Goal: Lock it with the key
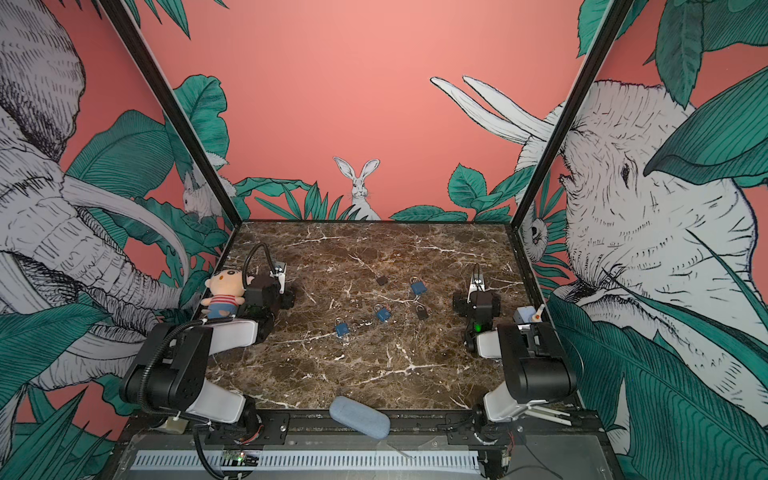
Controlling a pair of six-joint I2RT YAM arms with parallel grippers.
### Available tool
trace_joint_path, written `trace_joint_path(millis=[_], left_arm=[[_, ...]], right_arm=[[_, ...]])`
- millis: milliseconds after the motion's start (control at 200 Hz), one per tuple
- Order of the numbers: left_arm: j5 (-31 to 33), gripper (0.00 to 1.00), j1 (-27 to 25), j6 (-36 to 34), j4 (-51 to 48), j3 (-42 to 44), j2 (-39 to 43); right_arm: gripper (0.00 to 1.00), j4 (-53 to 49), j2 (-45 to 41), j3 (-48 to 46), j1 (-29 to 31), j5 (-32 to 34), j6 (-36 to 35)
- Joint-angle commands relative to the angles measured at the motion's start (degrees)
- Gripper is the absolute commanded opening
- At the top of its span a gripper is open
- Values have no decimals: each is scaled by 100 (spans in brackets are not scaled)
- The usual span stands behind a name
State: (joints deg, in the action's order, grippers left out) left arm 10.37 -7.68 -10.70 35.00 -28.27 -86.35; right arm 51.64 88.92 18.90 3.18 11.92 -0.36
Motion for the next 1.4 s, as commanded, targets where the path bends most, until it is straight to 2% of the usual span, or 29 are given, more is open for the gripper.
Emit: trace_joint_path(millis=[0, 50, 160, 265, 365, 420, 490, 560, 650, 745, 870, 1391], left_arm=[[-928, 78, 377, 194, 627, 114, -12], [-1148, 78, 508, 274, 952, 184, -128], [-1220, 80, 548, 302, 850, 186, -88], [-1278, 83, 566, 289, 881, 229, -89], [-1207, 84, 588, 358, 1883, 527, -388], [-1216, 85, 592, 363, 1276, 415, -214], [-1218, 86, 601, 368, 1708, 470, -369], [-1225, 87, 610, 377, 1319, 408, -247], [-1213, 92, 613, 382, 1621, 467, -330], [-1222, 99, 614, 383, 1371, 430, -231], [-1021, 99, 606, 425, 1449, 456, -256], [-1038, 99, 611, 423, 1377, 413, -260]], right_arm=[[99, 574, -1, 68, -112, -542, 51], [100, 367, -43, 148, -148, -690, 38], [99, -89, -13, 406, -217, -1003, 25], [100, -40, -6, 387, -225, -1056, 27], [99, -43, -6, 387, -232, -1057, 22], [100, -48, 0, 389, -230, -1059, 27], [99, -47, -5, 387, -229, -1052, 27], [100, -41, -7, 391, -230, -1058, 20], [99, -40, -7, 387, -229, -1060, 19], [99, -35, -12, 382, -227, -1059, 26], [100, -31, -11, 373, -228, -1055, 26], [99, -23, -14, 370, -227, -1053, 27]])
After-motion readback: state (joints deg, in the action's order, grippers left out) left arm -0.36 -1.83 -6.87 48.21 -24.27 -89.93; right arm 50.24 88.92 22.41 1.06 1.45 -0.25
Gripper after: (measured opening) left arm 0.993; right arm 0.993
